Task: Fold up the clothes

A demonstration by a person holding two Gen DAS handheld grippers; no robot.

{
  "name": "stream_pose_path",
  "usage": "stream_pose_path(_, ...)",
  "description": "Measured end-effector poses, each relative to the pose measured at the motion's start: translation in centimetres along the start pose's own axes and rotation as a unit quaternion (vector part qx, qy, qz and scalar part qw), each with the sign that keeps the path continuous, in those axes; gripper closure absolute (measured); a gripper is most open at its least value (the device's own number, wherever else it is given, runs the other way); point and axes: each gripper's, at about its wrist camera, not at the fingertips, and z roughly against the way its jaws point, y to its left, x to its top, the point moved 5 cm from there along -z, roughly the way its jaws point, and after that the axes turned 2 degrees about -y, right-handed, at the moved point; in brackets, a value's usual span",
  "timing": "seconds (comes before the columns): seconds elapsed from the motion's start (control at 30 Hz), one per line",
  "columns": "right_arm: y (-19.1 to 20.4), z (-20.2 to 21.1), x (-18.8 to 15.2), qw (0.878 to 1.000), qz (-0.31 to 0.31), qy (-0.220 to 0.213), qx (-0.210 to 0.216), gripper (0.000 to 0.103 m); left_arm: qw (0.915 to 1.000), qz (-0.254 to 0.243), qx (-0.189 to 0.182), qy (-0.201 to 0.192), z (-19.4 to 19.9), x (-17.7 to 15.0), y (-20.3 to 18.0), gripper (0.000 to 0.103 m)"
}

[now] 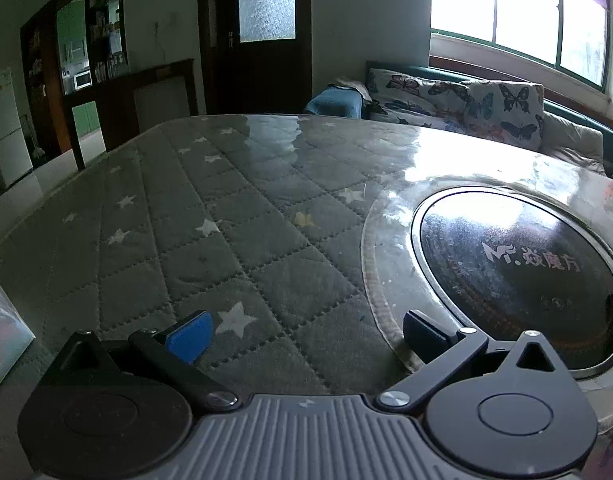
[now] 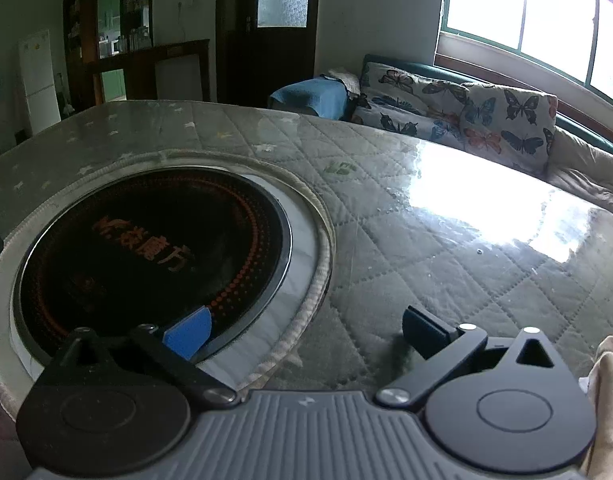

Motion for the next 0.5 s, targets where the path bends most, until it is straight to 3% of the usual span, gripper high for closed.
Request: stream_pose_path(0.5, 0.02, -0.07, -0.09, 1.0, 0.0, 0.0, 0.0, 0.0, 1.0, 0.005, -0.004, 0.001, -0.2, 0.06, 0.31, 0.0)
